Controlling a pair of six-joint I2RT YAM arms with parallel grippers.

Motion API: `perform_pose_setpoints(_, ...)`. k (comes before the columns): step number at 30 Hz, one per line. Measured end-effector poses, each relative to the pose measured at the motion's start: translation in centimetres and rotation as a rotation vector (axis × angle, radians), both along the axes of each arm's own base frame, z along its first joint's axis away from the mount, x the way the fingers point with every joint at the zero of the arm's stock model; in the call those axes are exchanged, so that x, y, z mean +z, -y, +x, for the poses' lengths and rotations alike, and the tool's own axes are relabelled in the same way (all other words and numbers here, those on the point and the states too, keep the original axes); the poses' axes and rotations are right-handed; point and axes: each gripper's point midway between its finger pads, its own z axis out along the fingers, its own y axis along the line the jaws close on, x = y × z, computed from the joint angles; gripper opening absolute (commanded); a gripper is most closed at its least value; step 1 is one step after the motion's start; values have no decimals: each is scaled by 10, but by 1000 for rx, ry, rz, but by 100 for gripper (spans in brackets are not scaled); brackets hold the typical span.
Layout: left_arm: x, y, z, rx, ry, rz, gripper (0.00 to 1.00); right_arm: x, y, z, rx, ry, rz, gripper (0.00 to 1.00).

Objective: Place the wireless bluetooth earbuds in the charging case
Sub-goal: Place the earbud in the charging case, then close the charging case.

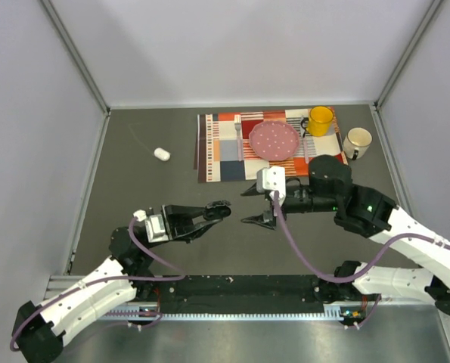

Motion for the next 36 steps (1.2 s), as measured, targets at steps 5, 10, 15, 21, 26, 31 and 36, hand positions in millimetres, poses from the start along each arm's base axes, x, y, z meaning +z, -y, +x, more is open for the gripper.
perform_pose_setpoints(5,0,-2,5,31,-4,-4,0,17,12,12,-130,25,120,75)
perform_pose_setpoints(10,-2,-3,10,55,-26,-1,0,37,20,46,-365,-9,279,78)
perform_pose_setpoints(15,-4,-2,12,61,-35,5,0,38,18,82,-586,-138,362,79)
perform_pose_setpoints(21,-4,-2,11,60,-35,5,0,15,1,105,-702,-268,368,79)
perform_pose_setpoints(26,-6,-2,11,57,-38,10,0,0,-16,109,-695,-317,345,79)
perform_pose_setpoints(31,-3,-4,9,57,-29,1,0,-10,-29,102,-633,-348,311,79)
perform_pose_setpoints(36,-2,-5,10,64,-29,-4,0,-11,-39,85,-526,-381,292,77)
